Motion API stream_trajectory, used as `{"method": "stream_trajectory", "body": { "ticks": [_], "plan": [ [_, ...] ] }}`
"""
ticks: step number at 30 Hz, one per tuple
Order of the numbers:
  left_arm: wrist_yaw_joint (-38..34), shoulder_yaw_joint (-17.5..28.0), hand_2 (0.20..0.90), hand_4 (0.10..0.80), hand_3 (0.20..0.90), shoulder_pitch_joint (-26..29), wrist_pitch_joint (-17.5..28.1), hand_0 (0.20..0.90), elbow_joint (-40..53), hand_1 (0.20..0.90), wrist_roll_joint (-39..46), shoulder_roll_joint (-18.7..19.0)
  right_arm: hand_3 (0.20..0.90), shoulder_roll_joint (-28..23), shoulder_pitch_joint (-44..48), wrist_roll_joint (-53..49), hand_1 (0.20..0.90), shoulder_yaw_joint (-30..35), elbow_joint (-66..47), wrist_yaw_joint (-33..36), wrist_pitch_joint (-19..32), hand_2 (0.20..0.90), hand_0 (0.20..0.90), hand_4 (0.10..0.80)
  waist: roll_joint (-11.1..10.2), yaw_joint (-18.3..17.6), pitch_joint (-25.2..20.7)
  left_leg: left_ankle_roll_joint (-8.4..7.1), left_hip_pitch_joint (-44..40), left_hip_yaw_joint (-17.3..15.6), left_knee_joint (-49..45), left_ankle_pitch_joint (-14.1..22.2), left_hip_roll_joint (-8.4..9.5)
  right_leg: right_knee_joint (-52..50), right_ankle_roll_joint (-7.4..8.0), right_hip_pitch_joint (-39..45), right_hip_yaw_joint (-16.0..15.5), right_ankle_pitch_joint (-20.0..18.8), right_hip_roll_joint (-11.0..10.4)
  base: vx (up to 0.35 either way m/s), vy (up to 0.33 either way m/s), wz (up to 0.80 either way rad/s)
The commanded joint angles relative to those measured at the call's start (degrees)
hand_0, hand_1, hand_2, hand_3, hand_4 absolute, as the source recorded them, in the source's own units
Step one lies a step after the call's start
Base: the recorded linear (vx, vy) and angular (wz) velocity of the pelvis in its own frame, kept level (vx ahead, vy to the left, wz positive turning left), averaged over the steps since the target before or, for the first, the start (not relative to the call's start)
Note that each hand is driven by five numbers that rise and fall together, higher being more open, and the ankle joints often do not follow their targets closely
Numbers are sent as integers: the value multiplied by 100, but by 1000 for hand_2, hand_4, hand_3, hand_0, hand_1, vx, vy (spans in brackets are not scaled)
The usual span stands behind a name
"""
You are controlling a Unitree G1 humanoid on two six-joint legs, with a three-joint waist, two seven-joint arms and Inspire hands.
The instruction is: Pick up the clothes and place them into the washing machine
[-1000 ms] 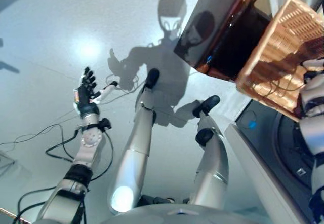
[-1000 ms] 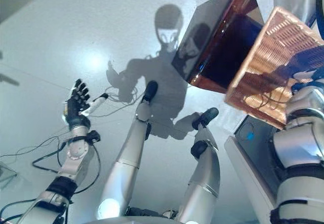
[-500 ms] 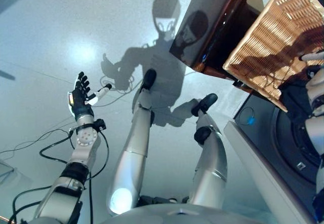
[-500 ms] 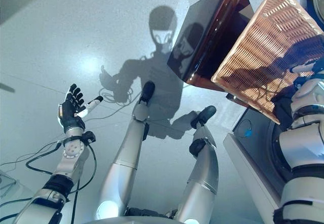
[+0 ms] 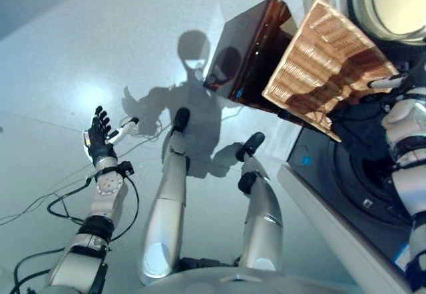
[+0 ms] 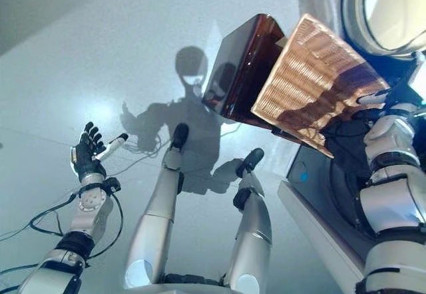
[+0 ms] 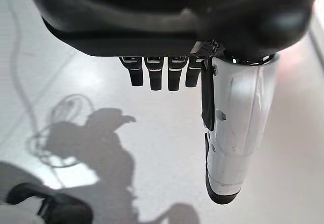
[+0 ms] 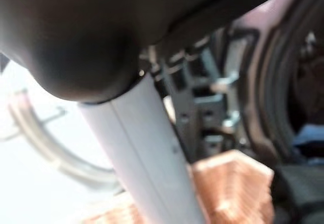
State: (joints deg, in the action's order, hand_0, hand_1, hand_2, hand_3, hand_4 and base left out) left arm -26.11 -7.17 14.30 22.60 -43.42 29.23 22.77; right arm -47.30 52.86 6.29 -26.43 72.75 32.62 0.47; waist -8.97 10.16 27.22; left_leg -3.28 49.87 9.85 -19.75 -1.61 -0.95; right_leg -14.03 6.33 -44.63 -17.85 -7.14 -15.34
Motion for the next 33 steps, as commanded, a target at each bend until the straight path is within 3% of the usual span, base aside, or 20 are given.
{"method": "stream_trajectory", "body": {
  "ticks": [1,7,9,15,25,33],
  "plan": [
    [8,538,900,800,900,-503,240,900,-99,900,266,98,900,-239,-242,-75,900,153,-29,204,28,900,900,800,13,-86,-131,-149,-314,36,823,-393,41,-763,19,265,-112,990,310,-27,-32,-4],
    [274,728,900,800,900,-572,276,900,-46,900,640,182,900,32,-598,-329,900,0,-529,-362,268,900,900,800,-133,-198,-99,-159,-333,23,736,-350,-24,-791,-18,239,-49,1008,391,-15,-13,-3],
    [473,728,900,800,900,-578,226,900,9,900,699,245,900,-9,-644,-539,900,-124,-437,-821,308,900,900,800,-161,-175,-95,-166,-327,35,710,-349,-34,-804,-31,251,-64,1024,401,4,-42,-10],
    [721,878,900,800,900,-521,196,900,-111,900,867,429,900,-43,-509,-821,900,-309,165,-1193,340,900,900,800,-207,-140,-130,-180,-421,28,761,-372,-69,-787,-36,323,-68,1033,433,9,-20,-3],
    [585,819,900,800,900,-326,135,900,-133,900,724,521,900,-375,-247,-233,900,-486,1427,-828,-23,900,900,800,-101,-31,-44,-173,-314,11,750,-361,-55,-854,-49,151,-24,1046,431,-2,-4,-1],
    [560,723,900,800,900,-290,72,900,34,900,736,421,900,-580,-3,-157,900,-594,1554,-829,-129,900,900,800,-48,6,153,-172,64,36,473,-302,-40,-1102,-86,-217,25,1127,452,-4,-1,0]
  ]
}}
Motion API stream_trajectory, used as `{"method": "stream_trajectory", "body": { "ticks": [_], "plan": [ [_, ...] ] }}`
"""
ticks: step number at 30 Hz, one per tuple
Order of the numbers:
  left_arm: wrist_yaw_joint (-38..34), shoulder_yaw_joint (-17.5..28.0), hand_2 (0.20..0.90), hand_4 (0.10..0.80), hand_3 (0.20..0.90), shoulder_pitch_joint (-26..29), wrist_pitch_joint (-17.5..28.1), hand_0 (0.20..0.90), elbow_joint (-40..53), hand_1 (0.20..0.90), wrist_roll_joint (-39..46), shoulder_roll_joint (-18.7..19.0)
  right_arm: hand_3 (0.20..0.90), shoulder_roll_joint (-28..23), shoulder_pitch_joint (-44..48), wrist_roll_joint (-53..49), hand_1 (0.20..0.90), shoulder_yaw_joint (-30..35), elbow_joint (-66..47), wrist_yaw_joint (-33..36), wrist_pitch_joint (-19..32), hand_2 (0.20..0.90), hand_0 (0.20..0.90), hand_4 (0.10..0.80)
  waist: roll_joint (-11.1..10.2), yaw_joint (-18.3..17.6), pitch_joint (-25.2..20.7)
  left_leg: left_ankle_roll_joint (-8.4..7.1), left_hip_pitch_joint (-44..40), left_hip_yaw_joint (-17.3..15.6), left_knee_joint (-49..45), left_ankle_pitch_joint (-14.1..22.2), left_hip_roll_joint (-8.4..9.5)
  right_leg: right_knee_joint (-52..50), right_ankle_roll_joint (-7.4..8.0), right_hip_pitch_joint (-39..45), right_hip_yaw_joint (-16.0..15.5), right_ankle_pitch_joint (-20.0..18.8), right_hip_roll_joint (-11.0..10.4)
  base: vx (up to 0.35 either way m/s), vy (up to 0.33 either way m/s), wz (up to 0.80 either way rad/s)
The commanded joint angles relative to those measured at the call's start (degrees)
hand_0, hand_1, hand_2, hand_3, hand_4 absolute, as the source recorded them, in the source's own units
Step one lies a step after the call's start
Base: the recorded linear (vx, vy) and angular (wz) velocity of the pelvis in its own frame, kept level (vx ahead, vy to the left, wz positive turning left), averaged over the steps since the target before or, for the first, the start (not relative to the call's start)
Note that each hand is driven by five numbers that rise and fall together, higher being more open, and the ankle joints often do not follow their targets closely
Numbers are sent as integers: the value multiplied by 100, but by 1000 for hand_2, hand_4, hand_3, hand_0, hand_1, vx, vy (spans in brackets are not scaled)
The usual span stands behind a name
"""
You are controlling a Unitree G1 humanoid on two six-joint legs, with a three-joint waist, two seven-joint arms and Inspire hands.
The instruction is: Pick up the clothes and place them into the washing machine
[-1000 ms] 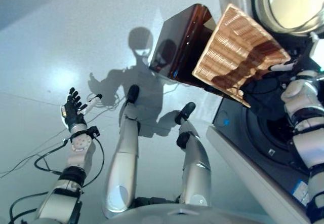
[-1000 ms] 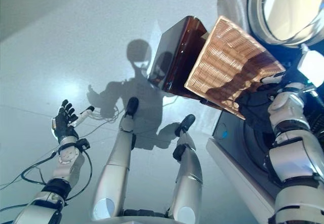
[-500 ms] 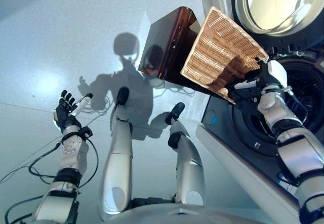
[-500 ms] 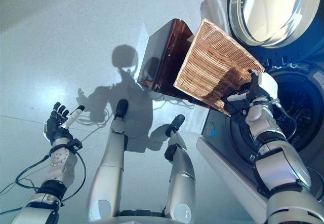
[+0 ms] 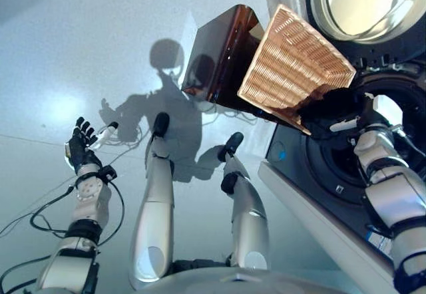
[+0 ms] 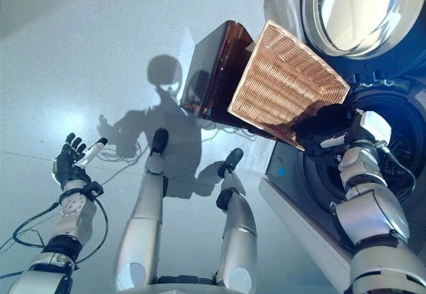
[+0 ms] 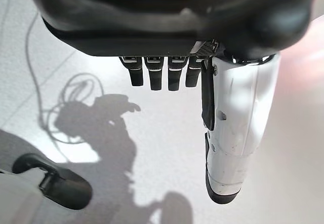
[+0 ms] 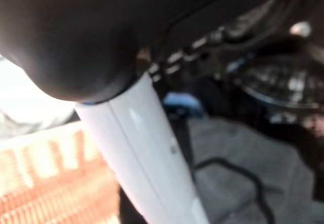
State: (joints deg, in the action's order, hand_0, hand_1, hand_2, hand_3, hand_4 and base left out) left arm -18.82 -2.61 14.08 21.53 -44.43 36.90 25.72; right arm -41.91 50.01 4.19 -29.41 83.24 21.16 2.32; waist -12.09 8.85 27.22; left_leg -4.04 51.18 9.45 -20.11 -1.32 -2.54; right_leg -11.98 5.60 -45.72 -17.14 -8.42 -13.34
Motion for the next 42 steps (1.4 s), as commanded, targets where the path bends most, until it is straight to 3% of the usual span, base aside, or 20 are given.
{"method": "stream_trajectory", "body": {
  "ticks": [1,12,24,25,26,27,30,31,32,33,42],
  "plan": [
    [-181,273,900,800,900,-271,180,900,164,900,-24,125,900,-1143,327,41,900,-321,492,327,-315,900,900,800,261,136,165,-93,-6,86,459,-315,116,-1340,-18,-155,-45,1269,247,0,0,0],
    [-336,523,900,800,900,-348,227,900,347,900,117,203,900,-1631,-96,21,900,-153,-413,370,-295,900,900,800,120,-122,206,-54,567,36,32,-101,105,-1638,-27,-676,83,1364,244,4,7,-4],
    [-384,587,900,800,900,-482,258,900,548,900,109,214,900,-1923,-101,105,900,-238,-891,272,-341,900,900,800,101,-272,253,-13,784,-32,-135,-7,92,-1763,-31,-967,166,1360,243,-2,14,-5],
    [-384,596,900,800,900,-504,277,900,578,900,94,233,862,-2002,-98,86,862,-273,-893,243,-291,862,862,773,95,-282,253,-15,849,-16,-155,-11,94,-1751,-29,-1014,175,1344,253,-6,5,-4],
    [-389,594,900,800,900,-523,286,900,622,900,79,244,738,-2031,-60,81,738,-310,-912,228,-295,738,738,684,96,-279,254,-12,890,-14,-161,-13,96,-1744,-27,-1045,174,1334,245,0,0,0],
    [-393,603,900,800,900,-538,292,900,651,900,80,240,549,-2044,-44,76,549,-343,-940,216,-282,549,549,549,100,-282,254,-11,918,-10,-158,-15,96,-1749,-24,-1075,173,1330,247,-5,6,-3],
    [-409,628,900,800,900,-548,296,900,697,900,79,244,505,-2079,27,78,505,-433,-960,194,-279,505,505,518,104,-280,254,-13,977,-6,-162,-14,101,-1770,-12,-1131,172,1334,240,0,0,0],
    [-426,652,900,800,900,-592,303,900,743,900,51,252,455,-2161,80,94,455,-501,-996,171,-276,455,455,482,108,-277,256,-5,1044,-13,-188,-2,123,-1823,-10,-1206,174,1349,238,0,0,0],
    [-439,672,900,800,900,-613,305,900,757,900,34,260,373,-2200,129,100,373,-551,-1028,154,-266,373,373,424,113,-278,256,2,1098,-14,-220,12,134,-1843,-8,-1248,182,1353,225,0,0,0],
    [-446,721,900,800,900,-640,317,900,767,900,31,235,200,-2239,-65,81,200,-478,-1101,142,-203,200,200,300,110,-327,257,9,1134,-29,-241,18,143,-1855,-9,-1277,188,1357,222,0,0,0],
    [-438,697,900,800,900,-651,359,900,862,900,-89,257,200,-2312,-718,20,200,-107,-1154,44,-100,200,200,300,183,-288,255,47,1212,-73,-335,51,184,-1972,-3,-1371,235,1363,155,5,8,-1]
  ]
}}
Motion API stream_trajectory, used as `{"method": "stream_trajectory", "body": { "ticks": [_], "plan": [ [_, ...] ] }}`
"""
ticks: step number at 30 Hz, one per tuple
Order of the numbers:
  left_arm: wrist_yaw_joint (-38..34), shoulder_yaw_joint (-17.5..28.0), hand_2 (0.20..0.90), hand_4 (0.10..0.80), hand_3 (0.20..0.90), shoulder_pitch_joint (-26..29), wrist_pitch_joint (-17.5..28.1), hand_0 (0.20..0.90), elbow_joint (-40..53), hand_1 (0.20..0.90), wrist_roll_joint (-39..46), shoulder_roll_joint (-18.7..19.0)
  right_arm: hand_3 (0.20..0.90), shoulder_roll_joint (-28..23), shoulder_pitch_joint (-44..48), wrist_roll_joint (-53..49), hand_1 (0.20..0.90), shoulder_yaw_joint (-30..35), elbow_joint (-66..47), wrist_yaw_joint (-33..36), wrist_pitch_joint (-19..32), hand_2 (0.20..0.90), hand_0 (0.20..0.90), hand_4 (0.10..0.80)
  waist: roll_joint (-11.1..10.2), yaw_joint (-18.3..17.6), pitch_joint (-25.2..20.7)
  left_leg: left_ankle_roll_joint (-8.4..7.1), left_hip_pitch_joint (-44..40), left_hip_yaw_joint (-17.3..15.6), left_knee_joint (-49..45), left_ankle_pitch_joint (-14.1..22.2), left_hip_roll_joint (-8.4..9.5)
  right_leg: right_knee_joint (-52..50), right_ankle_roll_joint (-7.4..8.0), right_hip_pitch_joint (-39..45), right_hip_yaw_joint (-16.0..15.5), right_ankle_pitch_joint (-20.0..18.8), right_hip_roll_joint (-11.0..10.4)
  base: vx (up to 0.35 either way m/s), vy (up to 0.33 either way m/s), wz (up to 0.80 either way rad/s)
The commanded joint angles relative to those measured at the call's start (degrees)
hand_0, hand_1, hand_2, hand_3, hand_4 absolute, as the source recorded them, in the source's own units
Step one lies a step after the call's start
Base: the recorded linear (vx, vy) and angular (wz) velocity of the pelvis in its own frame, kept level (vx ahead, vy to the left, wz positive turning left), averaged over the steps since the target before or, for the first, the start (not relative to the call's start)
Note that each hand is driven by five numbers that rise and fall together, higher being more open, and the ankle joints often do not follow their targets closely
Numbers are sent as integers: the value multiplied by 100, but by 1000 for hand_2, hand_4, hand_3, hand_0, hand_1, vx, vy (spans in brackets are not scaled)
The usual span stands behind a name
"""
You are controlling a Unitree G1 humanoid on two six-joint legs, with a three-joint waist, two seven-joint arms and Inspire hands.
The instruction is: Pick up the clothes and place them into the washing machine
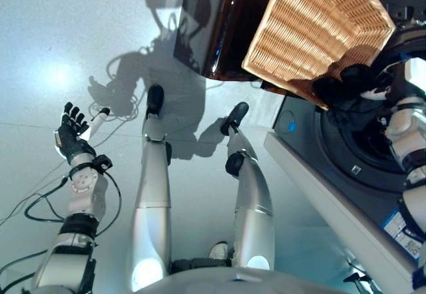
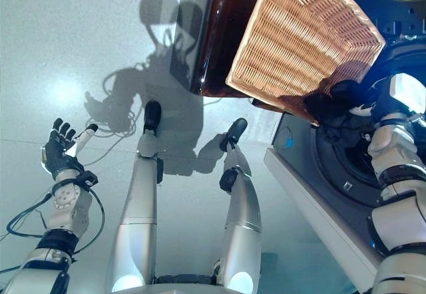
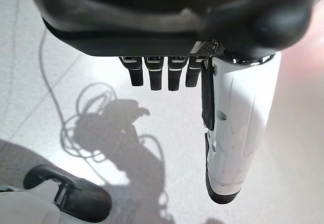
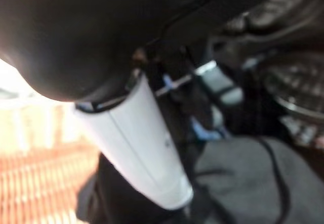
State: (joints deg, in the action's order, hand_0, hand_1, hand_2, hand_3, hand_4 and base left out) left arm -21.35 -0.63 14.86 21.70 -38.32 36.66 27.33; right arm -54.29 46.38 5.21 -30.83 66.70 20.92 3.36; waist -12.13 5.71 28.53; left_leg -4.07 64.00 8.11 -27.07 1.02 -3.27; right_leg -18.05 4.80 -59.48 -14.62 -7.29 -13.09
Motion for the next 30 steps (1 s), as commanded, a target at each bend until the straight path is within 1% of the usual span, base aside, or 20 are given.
{"method": "stream_trajectory", "body": {
  "ticks": [1,8,12,17,20,21,22,23,25,26,27,28,29,30],
  "plan": [
    [-184,498,900,800,900,-722,350,900,244,900,-69,100,200,-1046,-344,-91,200,21,563,53,-193,200,200,300,196,37,124,56,-99,58,369,-187,261,-1365,78,23,-9,1242,127,0,0,0],
    [-138,514,900,800,900,-612,332,900,11,900,-143,162,200,-954,-308,-135,200,19,917,-42,-142,200,200,300,193,65,88,58,-441,-8,500,-207,249,-1262,86,303,15,1181,135,0,0,0],
    [-76,516,900,800,900,-532,300,900,-208,900,-142,240,200,-936,-421,-186,200,104,1102,-146,-109,200,200,300,143,83,-48,34,-718,-6,669,-249,224,-1083,102,567,10,1135,151,26,-27,0],
    [14,530,900,800,900,-454,280,900,-502,900,-142,293,200,-914,-368,-202,200,120,1236,-264,-64,200,200,300,33,175,-177,-25,-1277,25,1070,-369,189,-761,139,1115,-98,1041,197,47,-55,6],
    [52,537,900,800,900,-463,251,900,-728,900,-161,296,200,-886,-189,-317,200,133,1001,-284,5,200,200,300,-46,189,-246,-53,-1621,21,1259,-436,167,-578,167,1471,-160,986,233,58,-29,8],
    [81,553,900,800,900,-485,201,900,-686,900,-182,228,200,-660,-566,-411,200,486,1041,-305,36,200,200,300,-41,138,-266,-42,-1708,2,1271,-432,162,-558,179,1552,-163,967,244,60,6,3],
    [51,529,900,800,900,-500,254,900,-654,900,-176,132,200,-450,-905,-499,200,732,1122,-146,88,200,200,300,-32,143,-300,-51,-1844,8,1340,-448,157,-460,187,1728,-194,946,232,56,5,2],
    [55,484,900,800,900,-537,223,900,-634,900,-275,61,200,-365,-938,-473,200,790,1200,-94,85,200,200,300,-23,188,-317,-44,-1930,33,1363,-444,174,-406,198,1827,-209,930,229,55,-2,6],
    [21,408,900,800,900,-492,236,900,-657,900,-464,63,200,-201,-722,-572,200,795,1189,-73,134,200,200,300,-6,268,-365,-39,-2160,62,1447,-441,147,-292,222,2071,-230,894,218,58,-7,7],
    [1,397,900,800,900,-441,242,900,-720,900,-519,64,200,-40,-584,-639,200,788,1168,-65,147,200,200,300,6,304,-396,-38,-2258,77,1477,-455,139,-221,229,2208,-240,873,217,-35,13,2],
    [-30,400,900,800,900,-412,243,900,-745,900,-577,92,200,55,-514,-656,200,776,1161,-44,158,200,200,300,33,366,-385,-7,-2300,43,1518,-639,154,-109,178,2302,-316,691,189,0,0,0],
    [-15,382,900,800,900,-372,233,900,-848,900,-628,117,200,144,-419,-616,200,715,1138,-52,148,200,200,300,39,418,-398,-7,-2399,59,1564,-648,153,-38,189,2444,-333,682,178,54,-32,1],
    [-28,42,900,800,900,-250,198,900,-1003,900,-837,-129,200,1336,-460,-354,200,644,1460,502,-15,200,200,300,289,647,-368,-17,-2510,131,1597,-495,237,-21,260,2618,-351,837,124,133,-48,-1],
    [-55,-10,900,800,900,-347,176,900,-838,900,-907,-160,384,1235,-375,-261,384,617,1619,424,-75,384,384,431,453,770,-351,10,-2529,200,1632,-513,305,-5,264,2695,-421,872,91,0,0,0]
  ]
}}
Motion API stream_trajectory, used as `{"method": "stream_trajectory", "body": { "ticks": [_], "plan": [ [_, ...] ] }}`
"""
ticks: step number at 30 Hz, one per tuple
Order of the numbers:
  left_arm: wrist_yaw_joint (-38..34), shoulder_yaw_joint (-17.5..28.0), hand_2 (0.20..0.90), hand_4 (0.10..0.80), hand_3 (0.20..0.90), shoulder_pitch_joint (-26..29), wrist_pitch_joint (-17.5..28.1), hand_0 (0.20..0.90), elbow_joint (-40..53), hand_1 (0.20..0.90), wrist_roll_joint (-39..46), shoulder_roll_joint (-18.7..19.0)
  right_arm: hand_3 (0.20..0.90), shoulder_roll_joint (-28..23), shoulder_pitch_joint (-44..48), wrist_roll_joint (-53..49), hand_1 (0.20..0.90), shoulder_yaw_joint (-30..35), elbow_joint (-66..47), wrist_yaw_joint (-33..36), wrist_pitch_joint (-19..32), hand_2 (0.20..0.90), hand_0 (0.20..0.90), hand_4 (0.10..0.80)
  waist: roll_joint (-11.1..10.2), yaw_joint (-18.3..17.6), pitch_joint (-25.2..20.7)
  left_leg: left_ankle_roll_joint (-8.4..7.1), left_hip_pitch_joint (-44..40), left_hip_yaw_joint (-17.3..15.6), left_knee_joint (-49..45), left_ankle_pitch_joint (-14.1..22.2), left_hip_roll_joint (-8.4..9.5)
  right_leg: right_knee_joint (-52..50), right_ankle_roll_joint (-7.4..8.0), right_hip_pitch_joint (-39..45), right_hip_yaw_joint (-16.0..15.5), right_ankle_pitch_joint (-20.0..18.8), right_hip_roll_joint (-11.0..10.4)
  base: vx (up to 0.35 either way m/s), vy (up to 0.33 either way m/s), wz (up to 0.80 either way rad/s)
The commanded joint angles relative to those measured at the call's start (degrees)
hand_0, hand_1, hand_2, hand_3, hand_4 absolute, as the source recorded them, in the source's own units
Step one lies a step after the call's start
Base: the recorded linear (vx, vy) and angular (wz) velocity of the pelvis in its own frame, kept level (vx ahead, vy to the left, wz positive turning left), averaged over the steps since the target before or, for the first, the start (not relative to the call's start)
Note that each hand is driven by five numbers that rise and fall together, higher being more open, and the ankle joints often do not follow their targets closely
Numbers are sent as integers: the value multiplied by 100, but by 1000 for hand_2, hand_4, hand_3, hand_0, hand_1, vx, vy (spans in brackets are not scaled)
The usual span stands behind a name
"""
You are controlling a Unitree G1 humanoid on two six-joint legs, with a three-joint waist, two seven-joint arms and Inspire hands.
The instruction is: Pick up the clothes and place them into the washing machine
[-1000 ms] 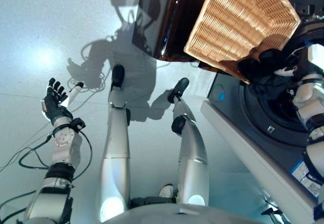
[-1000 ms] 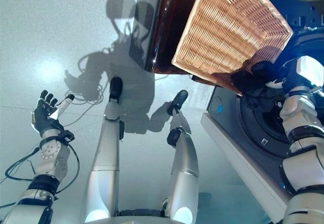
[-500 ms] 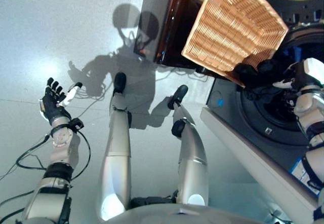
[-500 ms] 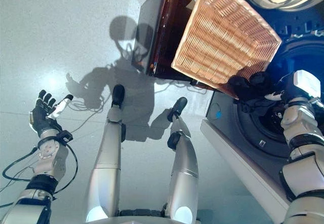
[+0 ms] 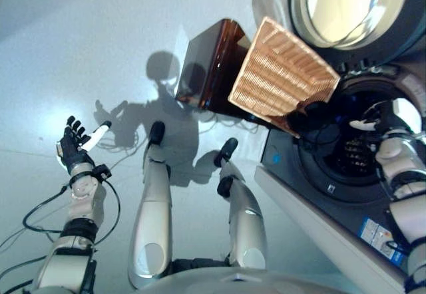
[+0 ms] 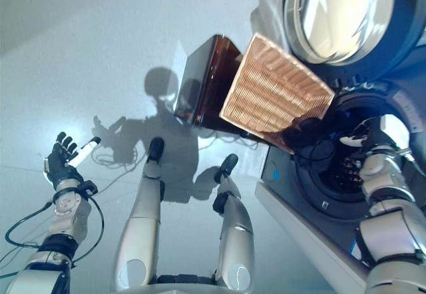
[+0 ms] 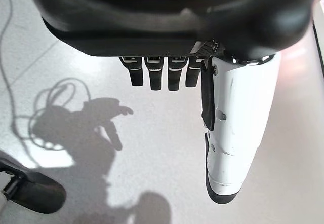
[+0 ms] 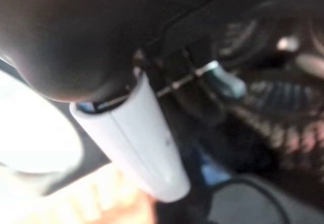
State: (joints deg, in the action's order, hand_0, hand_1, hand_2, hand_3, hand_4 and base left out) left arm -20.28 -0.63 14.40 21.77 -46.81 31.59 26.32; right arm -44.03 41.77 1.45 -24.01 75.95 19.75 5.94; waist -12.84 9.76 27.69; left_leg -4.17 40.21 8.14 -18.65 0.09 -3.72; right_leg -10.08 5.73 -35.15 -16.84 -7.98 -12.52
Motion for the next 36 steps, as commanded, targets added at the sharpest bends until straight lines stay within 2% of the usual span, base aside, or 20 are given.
{"method": "stream_trajectory", "body": {
  "ticks": [1,2,3,7,14,16,20,27,30,33,35,36],
  "plan": [
    [-171,-11,900,800,900,-305,162,900,34,900,-411,-74,464,196,98,110,464,-68,703,536,-329,464,464,488,567,371,-229,48,-83,182,786,-597,362,-755,114,235,-281,777,18,-20,20,29],
    [-201,34,900,800,900,-331,211,900,47,900,-541,-59,724,264,-130,164,724,172,654,565,-248,724,724,675,624,398,-206,41,-133,256,780,-445,377,-833,158,258,-269,980,18,-24,8,53],
    [-187,-6,900,800,900,-326,159,900,70,900,-583,-68,900,259,-142,190,900,194,744,570,-326,900,900,800,634,441,-197,48,-91,268,732,-428,404,-868,149,224,-290,1009,4,66,-31,59],
    [-240,4,900,800,900,-396,101,900,168,900,-676,-77,900,153,-262,184,900,270,840,727,-364,900,900,800,654,491,-147,52,188,278,533,-377,465,-1038,87,-38,-234,1106,3,-30,8,11],
    [-271,144,900,800,900,-245,80,900,-212,900,-119,147,900,-36,183,161,900,-65,477,813,-454,900,900,800,377,245,63,31,952,133,-189,-151,358,-1540,-7,-804,-12,1244,105,-43,24,-1],
    [-262,144,900,800,900,-285,106,900,-224,900,14,112,900,-135,339,185,900,-137,513,891,-522,900,900,800,380,172,107,39,1073,117,-305,-108,363,-1624,-9,-932,7,1250,102,-26,41,-22],
    [-263,172,900,800,900,-369,136,900,-200,900,169,109,900,-311,670,282,900,-312,369,947,-643,900,900,800,378,59,160,46,1156,86,-332,-99,330,-1644,5,-1056,52,1234,89,-15,45,-12],
    [-412,403,900,800,900,-569,173,900,-198,900,432,127,900,-767,1017,607,900,-294,-745,1056,-1091,900,900,800,273,-248,162,38,1112,-10,-102,-144,312,-1530,15,-1148,111,1175,120,-9,34,-8],
    [-436,495,900,800,900,-664,166,900,-127,900,502,53,900,-993,782,846,900,110,-1795,1085,-1346,900,900,800,189,-413,132,56,1147,-63,-108,-116,279,-1472,18,-1209,161,1137,172,-13,13,-7],
    [-427,501,900,800,900,-753,161,900,-29,900,500,8,900,-1119,518,1033,900,374,-2370,1050,-1492,900,900,800,157,-462,118,75,1161,-77,-138,-91,263,-1450,27,-1221,194,1117,191,-8,12,-12],
    [-457,320,900,800,900,-768,236,900,152,900,359,-205,900,-897,-859,651,900,757,-749,1316,-1000,900,900,800,234,-552,117,97,1208,-100,-182,-92,290,-1457,41,-1244,182,1099,150,-8,9,-4],
    [-447,236,900,800,900,-842,228,900,287,900,249,-287,900,-879,-1239,523,900,920,-293,1310,-843,900,900,800,289,-553,115,102,1229,-96,-181,-99,307,-1472,38,-1259,185,1112,130,-22,19,4]
  ]
}}
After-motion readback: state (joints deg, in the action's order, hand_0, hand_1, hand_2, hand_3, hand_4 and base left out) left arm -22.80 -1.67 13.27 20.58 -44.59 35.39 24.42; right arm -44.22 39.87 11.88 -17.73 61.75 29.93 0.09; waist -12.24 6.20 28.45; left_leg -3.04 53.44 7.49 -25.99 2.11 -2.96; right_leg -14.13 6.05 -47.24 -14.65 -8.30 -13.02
